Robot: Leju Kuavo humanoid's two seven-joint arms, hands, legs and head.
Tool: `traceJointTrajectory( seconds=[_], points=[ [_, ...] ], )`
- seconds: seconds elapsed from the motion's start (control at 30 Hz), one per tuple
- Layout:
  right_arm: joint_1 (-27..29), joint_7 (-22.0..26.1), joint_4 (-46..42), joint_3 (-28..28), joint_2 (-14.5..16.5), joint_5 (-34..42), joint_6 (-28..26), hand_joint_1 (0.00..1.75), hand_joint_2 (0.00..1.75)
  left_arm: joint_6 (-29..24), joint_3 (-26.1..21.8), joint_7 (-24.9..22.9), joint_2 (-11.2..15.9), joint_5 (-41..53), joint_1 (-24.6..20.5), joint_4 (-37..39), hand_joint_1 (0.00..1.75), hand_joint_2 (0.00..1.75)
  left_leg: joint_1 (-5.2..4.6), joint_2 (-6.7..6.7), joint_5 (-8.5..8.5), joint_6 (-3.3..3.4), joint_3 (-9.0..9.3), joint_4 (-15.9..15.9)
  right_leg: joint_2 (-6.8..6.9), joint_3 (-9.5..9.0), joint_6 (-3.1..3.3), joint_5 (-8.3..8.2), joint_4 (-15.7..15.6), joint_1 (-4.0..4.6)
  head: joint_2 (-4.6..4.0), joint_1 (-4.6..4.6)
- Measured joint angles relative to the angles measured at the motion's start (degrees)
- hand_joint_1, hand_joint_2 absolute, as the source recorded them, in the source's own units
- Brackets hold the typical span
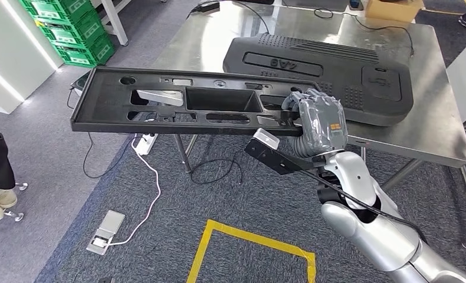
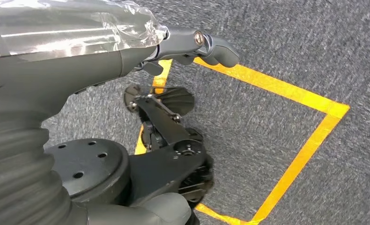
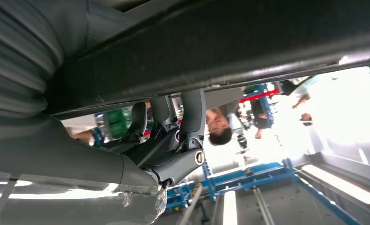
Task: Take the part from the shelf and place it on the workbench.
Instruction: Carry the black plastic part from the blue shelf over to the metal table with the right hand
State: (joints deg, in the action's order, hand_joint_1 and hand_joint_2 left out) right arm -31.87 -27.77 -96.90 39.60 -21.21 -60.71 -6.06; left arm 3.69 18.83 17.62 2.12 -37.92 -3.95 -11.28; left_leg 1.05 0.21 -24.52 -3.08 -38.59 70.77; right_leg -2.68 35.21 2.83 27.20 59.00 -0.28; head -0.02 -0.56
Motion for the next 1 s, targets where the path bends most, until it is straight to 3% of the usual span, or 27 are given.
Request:
traceJointTrajectory(
  seconds=[0.03,0.1,0.17,0.23,0.3,0.37,0.43,0.47,0.53,0.6,0.63,0.73,0.8,0.9,0.93,0.97,1.0],
  points=[
    [0.0,0.0,0.1,0.0,0.0,0.0,-0.1,1.75,1.75,0.0,0.0,0.0,0.0,0.0,0.0,0.0,0.0,1.75,-0.01,-0.38,1.83,0.21,1.38,-3.3,-0.39,-0.06,-0.02,0.01,0.0,0.0,0.0,-0.14],
    [0.0,0.0,0.4,0.0,0.1,0.1,-0.3,1.75,1.75,0.0,0.1,-0.1,0.0,0.0,0.0,0.0,0.0,1.75,0.02,-1.91,3.8,0.61,3.51,-8.7,-1.15,0.06,-0.27,0.03,0.2,0.13,0.0,-0.38],
    [0.1,-0.1,0.6,0.0,0.2,0.2,-0.7,1.75,1.75,0.0,0.2,-0.2,0.0,0.0,0.0,0.0,0.0,1.75,-0.08,-2.69,4.07,0.91,4.34,-11.2,-1.95,0.35,-0.81,-0.07,0.2,0.08,0.0,-0.36],
    [0.2,-0.3,0.7,-0.1,0.2,0.2,-0.9,1.75,1.75,0.1,0.2,-0.2,0.0,0.0,-0.1,0.0,0.0,1.75,0.0,-1.93,4.24,1.37,4.59,-11.8,-2.38,0.48,-1.44,-0.12,0.1,-0.1,0.0,-0.21],
    [0.3,-0.5,0.8,-0.2,0.1,0.2,-1.1,1.75,1.75,0.2,0.2,-0.2,0.0,0.0,-0.1,0.0,0.0,1.75,0.23,-1.07,4.61,2.02,4.97,-12.6,-0.8,1.39,-2.05,1.28,2.2,-0.07,0.0,0.27],
    [0.4,-0.7,0.8,-0.4,0.1,0.2,-1.3,1.75,1.75,0.2,0.3,-0.2,0.1,0.0,-0.1,0.0,0.0,1.75,0.21,-0.24,4.78,2.39,5.15,-13.0,1.39,4.31,-2.67,4.47,8.3,-0.23,0.0,1.01],
    [0.6,-0.9,0.8,-0.5,0.1,0.2,-1.3,1.75,1.75,0.2,0.3,-0.2,0.1,0.0,0.1,0.0,0.0,1.75,0.18,0.63,4.71,2.49,5.15,-13.0,2.07,7.36,-3.15,6.54,14.4,-0.55,0.0,1.54],
    [0.8,-1.0,0.8,-0.6,0.1,0.2,-1.3,1.75,1.75,0.2,0.3,-0.2,0.1,0.0,0.1,0.0,0.0,1.75,0.21,1.05,4.62,2.45,5.16,-12.9,2.22,7.74,-3.32,6.16,15.0,-0.7,0.0,1.8],
    [0.8,-1.0,0.8,-0.7,0.0,0.2,-1.4,1.75,1.75,0.2,0.3,-0.2,0.1,0.0,0.1,0.0,0.0,1.75,0.31,1.86,4.28,2.17,5.28,-12.6,2.95,5.27,-3.51,2.81,9.9,-0.88,0.0,2.36],
    [0.8,-1.0,0.8,-0.9,0.0,0.1,-1.4,1.75,1.75,0.2,0.3,-0.2,0.1,0.0,0.0,0.0,0.0,1.75,0.18,2.49,3.78,1.58,5.42,-12.2,4.49,1.74,-3.26,0.17,2.8,-0.66,0.0,2.91],
    [0.8,-1.0,0.8,-1.0,0.0,0.1,-1.4,1.75,1.75,0.2,0.3,-0.2,0.1,0.0,0.0,0.0,0.0,1.75,0.05,2.74,3.6,1.27,5.49,-12.0,4.87,0.85,-2.94,-0.21,0.9,-0.48,0.0,2.99],
    [0.9,-1.1,0.8,-1.1,-0.1,0.1,-1.5,1.75,1.75,0.2,0.3,-0.2,0.1,0.0,0.0,0.0,0.0,1.75,-0.08,3.49,3.3,0.29,5.89,-12.1,3.92,0.66,-1.81,-0.18,0.1,-0.26,0.0,2.5],
    [0.9,-1.1,0.8,-1.2,-0.2,0.2,-1.5,1.75,1.75,0.2,0.3,-0.2,0.1,0.0,-0.1,0.0,0.0,1.75,0.12,2.7,1.85,-0.27,5.53,-10.3,3.23,0.46,-1.11,-0.38,-0.2,-0.43,0.0,2.04],
    [0.9,-1.1,0.8,-1.2,-0.1,0.5,-1.4,1.75,1.75,0.0,0.4,-0.2,0.1,0.0,0.1,0.0,0.0,1.75,0.17,0.75,-3.18,-0.45,1.25,-0.6,2.33,0.34,-0.35,-0.41,-0.3,-0.35,0.0,0.85],
    [1.0,-1.0,0.8,-1.2,-0.1,0.6,-1.4,1.75,1.75,0.0,0.5,-0.2,0.1,0.0,0.1,0.0,0.0,1.75,0.13,0.51,-4.14,-0.45,-0.27,2.4,1.97,0.33,-0.24,-0.38,-0.3,-0.26,0.0,0.51],
    [1.0,-1.0,0.8,-1.2,-0.1,0.6,-1.3,1.75,1.75,-0.1,0.6,-0.2,0.1,-0.1,0.2,0.0,0.0,1.75,0.1,0.38,-4.02,-0.39,-1.04,3.7,1.6,0.31,-0.18,-0.35,-0.3,-0.18,0.0,0.25],
    [1.0,-1.0,0.8,-1.2,-0.1,0.6,-1.2,1.75,1.75,-0.1,0.7,-0.2,0.1,-0.1,0.2,0.0,0.0,1.75,0.07,0.3,-2.87,-0.25,-0.92,2.9,1.23,0.27,-0.17,-0.32,-0.2,-0.11,0.0,0.01]
  ],
)
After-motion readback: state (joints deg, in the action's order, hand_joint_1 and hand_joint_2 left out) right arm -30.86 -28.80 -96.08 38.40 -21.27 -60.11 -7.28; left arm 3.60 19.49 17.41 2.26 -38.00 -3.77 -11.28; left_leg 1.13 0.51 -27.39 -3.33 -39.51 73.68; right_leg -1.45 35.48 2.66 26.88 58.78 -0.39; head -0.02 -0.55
